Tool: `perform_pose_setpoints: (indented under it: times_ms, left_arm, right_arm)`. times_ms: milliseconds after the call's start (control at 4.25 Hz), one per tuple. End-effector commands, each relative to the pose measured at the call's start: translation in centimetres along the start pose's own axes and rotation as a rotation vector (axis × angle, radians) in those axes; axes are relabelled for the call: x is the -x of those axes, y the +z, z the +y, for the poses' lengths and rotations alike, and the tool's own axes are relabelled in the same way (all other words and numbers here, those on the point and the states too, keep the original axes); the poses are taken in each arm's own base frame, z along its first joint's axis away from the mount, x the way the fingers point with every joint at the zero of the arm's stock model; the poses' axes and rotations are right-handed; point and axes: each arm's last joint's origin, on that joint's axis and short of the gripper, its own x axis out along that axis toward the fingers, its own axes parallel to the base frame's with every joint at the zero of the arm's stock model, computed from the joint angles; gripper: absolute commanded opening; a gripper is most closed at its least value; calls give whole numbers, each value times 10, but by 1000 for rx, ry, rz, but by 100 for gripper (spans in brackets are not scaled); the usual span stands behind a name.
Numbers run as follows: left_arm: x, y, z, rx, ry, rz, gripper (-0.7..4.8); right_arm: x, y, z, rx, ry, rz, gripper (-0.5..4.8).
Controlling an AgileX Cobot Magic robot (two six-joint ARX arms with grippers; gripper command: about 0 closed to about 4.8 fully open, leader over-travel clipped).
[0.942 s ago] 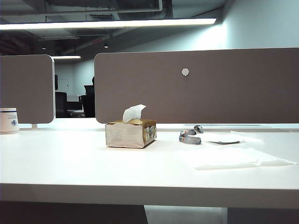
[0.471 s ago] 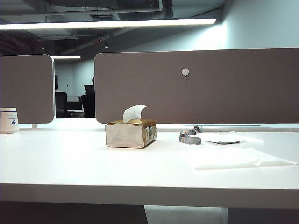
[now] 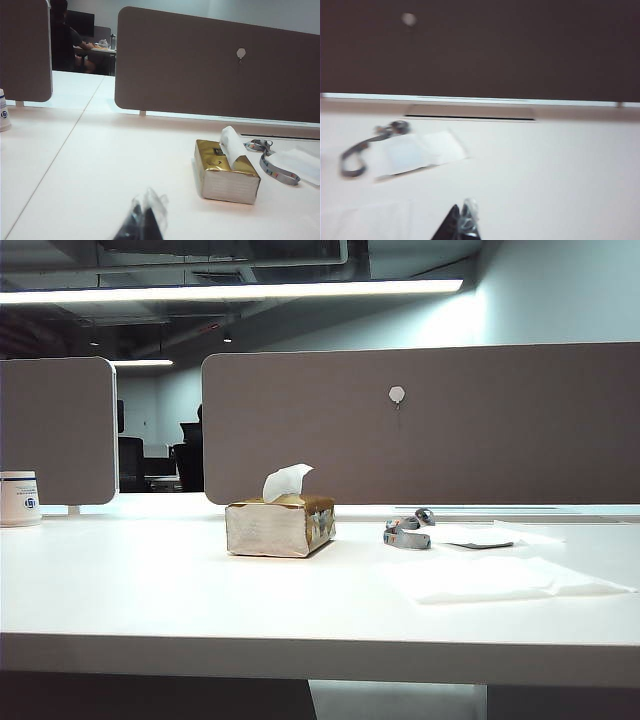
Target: Pull out a tissue from the tissue box and use it to cover the ID card on the tabletop.
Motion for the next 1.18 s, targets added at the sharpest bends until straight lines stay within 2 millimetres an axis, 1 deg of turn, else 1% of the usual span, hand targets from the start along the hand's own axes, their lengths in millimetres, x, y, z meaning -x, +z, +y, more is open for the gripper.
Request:
perform_pose_setpoints:
  times_ms: [235,471,706,942,1177]
  left_arm:
    - [0,1,0,1,-2,-8,-6]
    - [0,1,0,1,-2,-8,-6]
    - [0,1,0,1,-2,-8,-6]
    - [0,1,0,1,-3,-8,-6]
    - [0,1,-1,1,-21,-6,-6]
  right_arm:
    - [-2,-6,-4,-9,-7,-29,-4]
    - [-2,-6,-1,-11,102,-34,-4]
    - [-2,-6,0,-13,112,-34,-4]
    - [-1,-2,2,36,195,-87,-4]
    - [-2,-2,-5,7,160,-82,-4]
